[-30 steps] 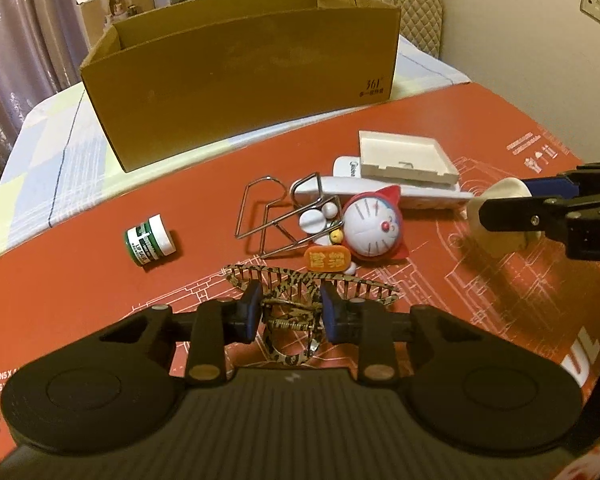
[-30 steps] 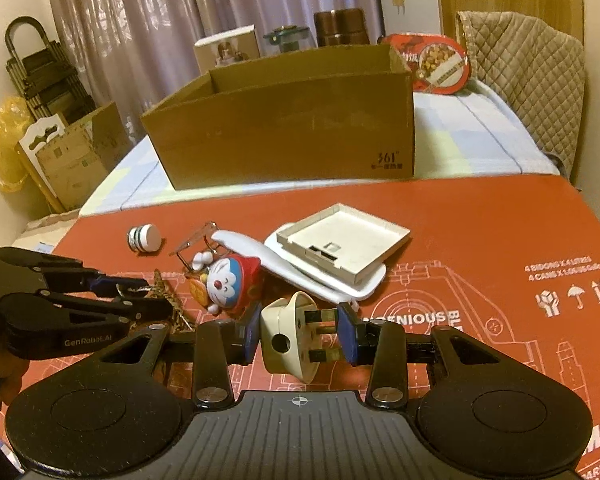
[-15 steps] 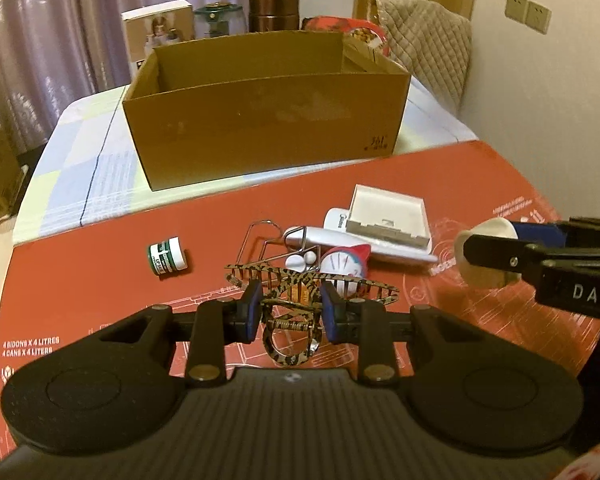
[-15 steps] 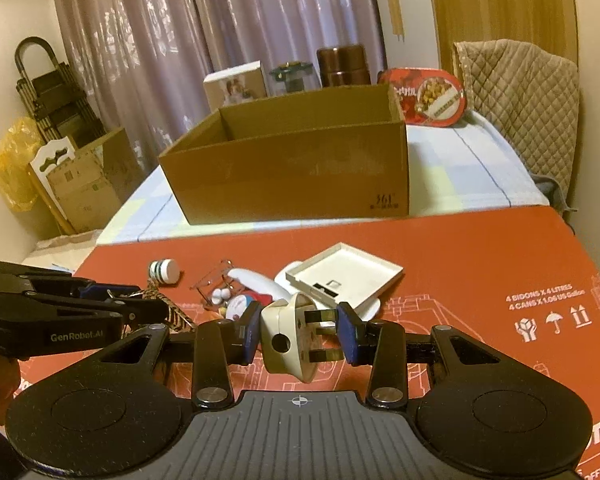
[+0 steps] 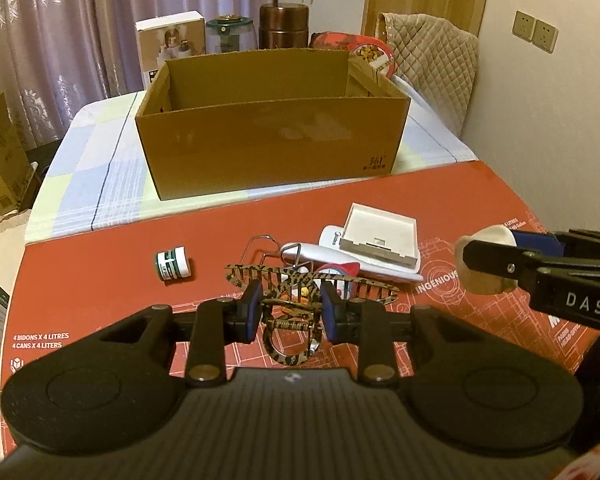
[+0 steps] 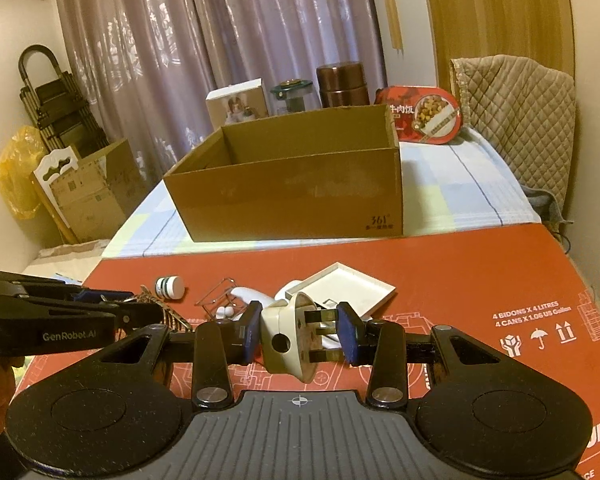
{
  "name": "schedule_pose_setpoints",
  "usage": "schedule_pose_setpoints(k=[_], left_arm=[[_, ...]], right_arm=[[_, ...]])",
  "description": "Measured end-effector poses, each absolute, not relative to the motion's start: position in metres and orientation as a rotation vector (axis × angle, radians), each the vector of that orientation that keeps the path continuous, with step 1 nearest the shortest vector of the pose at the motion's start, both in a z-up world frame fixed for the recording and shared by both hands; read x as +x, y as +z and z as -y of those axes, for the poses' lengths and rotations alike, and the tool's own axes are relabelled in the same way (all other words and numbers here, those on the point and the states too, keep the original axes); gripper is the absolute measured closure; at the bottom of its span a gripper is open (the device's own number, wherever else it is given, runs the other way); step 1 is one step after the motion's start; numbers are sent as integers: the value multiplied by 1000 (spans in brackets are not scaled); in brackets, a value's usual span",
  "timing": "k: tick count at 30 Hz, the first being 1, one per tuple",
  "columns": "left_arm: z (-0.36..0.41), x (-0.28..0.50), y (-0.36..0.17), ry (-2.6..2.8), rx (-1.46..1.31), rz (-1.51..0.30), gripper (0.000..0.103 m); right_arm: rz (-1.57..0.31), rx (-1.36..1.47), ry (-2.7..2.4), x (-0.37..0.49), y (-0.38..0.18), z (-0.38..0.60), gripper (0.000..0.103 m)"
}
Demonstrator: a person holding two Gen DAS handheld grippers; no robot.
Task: Organize rigid objects
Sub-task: 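Carry the clip into the box and open the left tool while the right tool holds the plug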
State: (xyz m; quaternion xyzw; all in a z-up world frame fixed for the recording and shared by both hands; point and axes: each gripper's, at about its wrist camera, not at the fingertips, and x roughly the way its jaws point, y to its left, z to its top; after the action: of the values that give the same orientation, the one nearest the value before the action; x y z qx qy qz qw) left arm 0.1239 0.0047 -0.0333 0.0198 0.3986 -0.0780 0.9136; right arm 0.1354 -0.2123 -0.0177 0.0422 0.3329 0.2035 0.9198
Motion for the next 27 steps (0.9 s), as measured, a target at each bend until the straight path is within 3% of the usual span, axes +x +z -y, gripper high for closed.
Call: schedule_pose_setpoints(k=[27], left_arm=[[-1, 180, 6, -186, 37, -779, 77]], right_arm=[[-694, 68, 437, 187, 12, 222, 66]])
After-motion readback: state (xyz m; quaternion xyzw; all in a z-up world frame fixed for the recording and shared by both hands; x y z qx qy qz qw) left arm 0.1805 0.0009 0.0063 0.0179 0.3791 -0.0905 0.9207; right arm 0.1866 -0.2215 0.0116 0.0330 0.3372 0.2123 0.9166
